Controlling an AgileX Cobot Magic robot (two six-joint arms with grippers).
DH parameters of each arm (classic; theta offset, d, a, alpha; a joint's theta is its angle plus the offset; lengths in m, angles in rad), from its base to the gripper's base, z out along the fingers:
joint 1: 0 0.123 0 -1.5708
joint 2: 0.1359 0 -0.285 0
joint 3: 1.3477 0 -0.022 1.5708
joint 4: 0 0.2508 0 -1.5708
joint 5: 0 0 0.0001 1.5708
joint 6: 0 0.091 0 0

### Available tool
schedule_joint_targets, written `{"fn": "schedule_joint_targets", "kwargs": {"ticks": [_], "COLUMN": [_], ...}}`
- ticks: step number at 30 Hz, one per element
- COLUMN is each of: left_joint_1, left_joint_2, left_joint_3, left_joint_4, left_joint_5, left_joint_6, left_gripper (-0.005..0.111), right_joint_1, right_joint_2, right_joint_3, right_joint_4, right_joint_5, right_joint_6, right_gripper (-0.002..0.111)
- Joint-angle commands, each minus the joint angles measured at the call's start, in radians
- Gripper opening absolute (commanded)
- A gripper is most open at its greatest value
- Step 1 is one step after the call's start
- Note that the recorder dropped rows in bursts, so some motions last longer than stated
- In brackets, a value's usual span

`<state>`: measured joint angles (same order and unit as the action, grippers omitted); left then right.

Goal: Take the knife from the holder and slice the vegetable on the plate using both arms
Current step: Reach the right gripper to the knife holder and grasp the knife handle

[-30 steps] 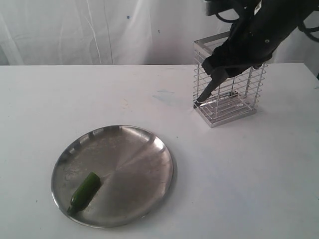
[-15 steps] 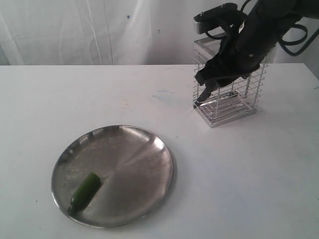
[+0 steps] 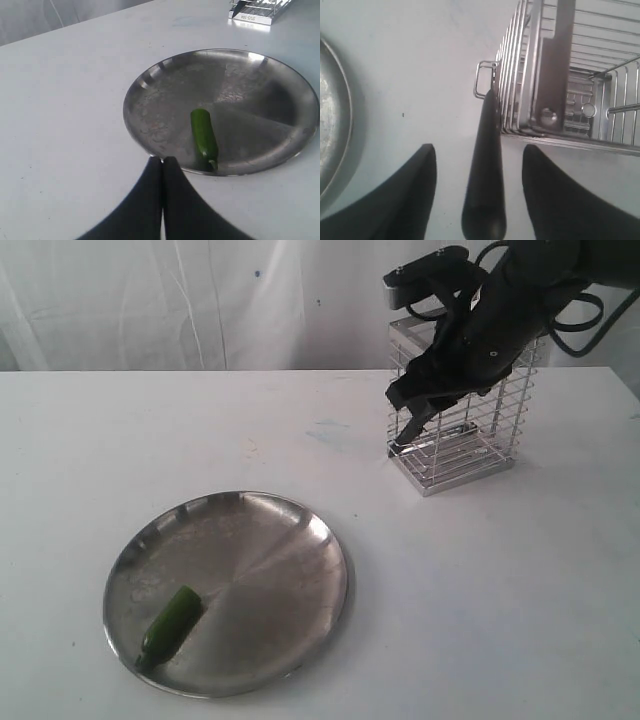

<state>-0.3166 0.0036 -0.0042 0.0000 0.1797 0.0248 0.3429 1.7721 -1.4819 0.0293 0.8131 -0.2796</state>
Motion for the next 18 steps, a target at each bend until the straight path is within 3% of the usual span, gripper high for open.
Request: {"fn": "schedule_joint_targets", "kwargs": {"ticks": [1, 9, 18], "left_joint_1": [-0.008, -0.008, -0.008], "left_joint_2": [-0.004, -0.004, -0.004], "left_joint_3": [0.004, 0.004, 0.004], "left_joint_4": [0.0, 0.0, 0.0], "left_joint_5": [0.007, 0.007, 0.007], "left_joint_6": [0.0, 0.0, 0.0], "left_gripper": [0.0, 0.0, 0.0], "right_joint_1": [-0.005, -0.005, -0.005], "right_joint_2": [0.019, 0.038, 0.041], "right_joint_3": [-0.006, -0.006, -0.021], "right_joint_4": [-0.007, -0.029, -0.029], "right_joint_5": [-0.007, -0.029, -0.053], "right_joint_6": [-0.001, -0.001, -0.001], "right_gripper": [0.049, 0.035, 0.034]}}
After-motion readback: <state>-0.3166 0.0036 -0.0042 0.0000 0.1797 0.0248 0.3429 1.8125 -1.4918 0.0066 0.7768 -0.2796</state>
